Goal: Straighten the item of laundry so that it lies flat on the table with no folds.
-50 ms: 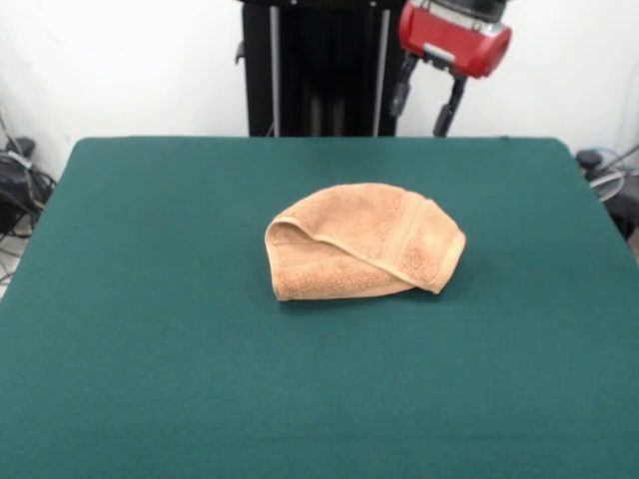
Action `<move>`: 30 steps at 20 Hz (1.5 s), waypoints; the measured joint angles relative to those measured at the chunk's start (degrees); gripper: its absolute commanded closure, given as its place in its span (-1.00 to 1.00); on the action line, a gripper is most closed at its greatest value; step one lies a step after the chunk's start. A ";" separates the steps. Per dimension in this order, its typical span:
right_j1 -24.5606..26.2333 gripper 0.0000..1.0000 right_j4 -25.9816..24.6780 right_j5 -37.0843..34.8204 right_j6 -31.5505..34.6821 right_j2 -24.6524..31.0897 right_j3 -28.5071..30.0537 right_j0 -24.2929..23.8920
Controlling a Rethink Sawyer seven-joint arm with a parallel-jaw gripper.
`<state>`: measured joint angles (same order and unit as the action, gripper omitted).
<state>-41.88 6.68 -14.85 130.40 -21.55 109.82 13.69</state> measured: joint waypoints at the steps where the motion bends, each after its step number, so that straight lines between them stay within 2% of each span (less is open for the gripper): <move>1: 0.31 -1.00 0.00 0.33 0.00 0.10 0.00 -0.01; 20: 12.08 -1.00 0.05 14.45 0.00 4.40 -0.55 -0.63; 30: 13.71 -1.00 0.06 18.11 0.00 6.88 -0.56 -2.85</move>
<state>-28.17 6.74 3.26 130.40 -14.67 109.27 10.83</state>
